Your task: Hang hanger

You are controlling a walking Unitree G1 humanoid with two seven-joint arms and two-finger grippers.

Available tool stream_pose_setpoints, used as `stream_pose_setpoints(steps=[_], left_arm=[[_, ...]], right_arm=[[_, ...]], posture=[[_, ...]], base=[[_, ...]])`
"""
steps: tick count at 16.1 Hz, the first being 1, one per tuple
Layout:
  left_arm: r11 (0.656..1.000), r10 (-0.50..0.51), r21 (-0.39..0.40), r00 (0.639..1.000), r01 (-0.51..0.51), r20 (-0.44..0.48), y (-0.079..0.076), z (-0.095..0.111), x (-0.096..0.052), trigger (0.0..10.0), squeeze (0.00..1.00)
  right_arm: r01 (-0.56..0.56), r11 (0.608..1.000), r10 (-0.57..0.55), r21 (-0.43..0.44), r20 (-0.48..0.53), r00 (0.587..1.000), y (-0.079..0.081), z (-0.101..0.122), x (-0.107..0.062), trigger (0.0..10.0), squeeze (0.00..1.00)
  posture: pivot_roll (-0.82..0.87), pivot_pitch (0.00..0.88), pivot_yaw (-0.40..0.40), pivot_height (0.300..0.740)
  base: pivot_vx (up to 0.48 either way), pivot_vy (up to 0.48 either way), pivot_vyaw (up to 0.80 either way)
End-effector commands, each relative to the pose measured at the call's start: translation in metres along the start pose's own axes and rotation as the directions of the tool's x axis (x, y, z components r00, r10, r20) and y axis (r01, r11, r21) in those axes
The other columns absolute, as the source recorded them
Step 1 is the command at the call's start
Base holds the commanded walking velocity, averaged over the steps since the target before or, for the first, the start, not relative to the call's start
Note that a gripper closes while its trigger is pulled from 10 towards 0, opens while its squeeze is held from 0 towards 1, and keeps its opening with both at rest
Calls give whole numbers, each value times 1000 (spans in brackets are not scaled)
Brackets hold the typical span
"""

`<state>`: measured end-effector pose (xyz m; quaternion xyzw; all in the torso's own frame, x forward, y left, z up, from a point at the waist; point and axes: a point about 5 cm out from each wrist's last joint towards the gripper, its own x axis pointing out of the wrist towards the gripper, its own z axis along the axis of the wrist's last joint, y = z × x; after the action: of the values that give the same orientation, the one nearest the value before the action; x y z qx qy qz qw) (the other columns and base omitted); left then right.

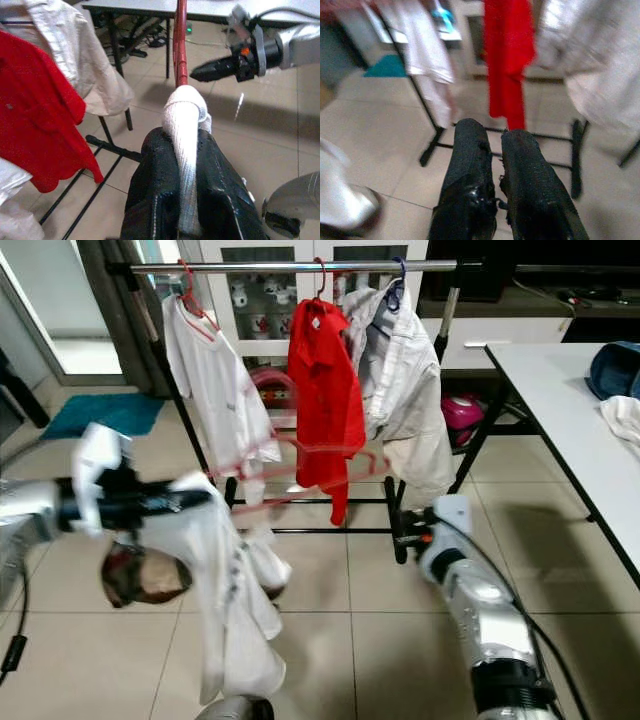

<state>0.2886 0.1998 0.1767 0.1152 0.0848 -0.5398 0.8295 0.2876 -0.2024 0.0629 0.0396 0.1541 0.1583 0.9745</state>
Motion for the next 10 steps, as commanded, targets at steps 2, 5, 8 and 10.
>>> stream_pose_setpoints(steps=[2,5,8,10], left_arm=[[999,-12,35,998,10,59,2,12,11,0,0],[992,-114,60,988,108,108,3,28,19,0,0],[988,-119,111,988,108,101,15,40,20,0,0],[982,-139,142,987,126,86,23,50,21,0,0]], right_arm=[[-152,988,152,-10,88,984,22,6,-6,10000,1000],[-303,951,310,-66,169,935,50,14,-7,10000,1000],[-435,895,446,-97,199,873,69,24,-8,10000,1000],[-508,847,531,-155,234,814,81,42,-9,10000,1000]], posture=[[-42,0,67,740],[-54,0,80,740],[-53,0,74,740],[-53,0,78,740]], base=[[0,0,0],[0,0,0],[0,0,0],[0,0,0]])
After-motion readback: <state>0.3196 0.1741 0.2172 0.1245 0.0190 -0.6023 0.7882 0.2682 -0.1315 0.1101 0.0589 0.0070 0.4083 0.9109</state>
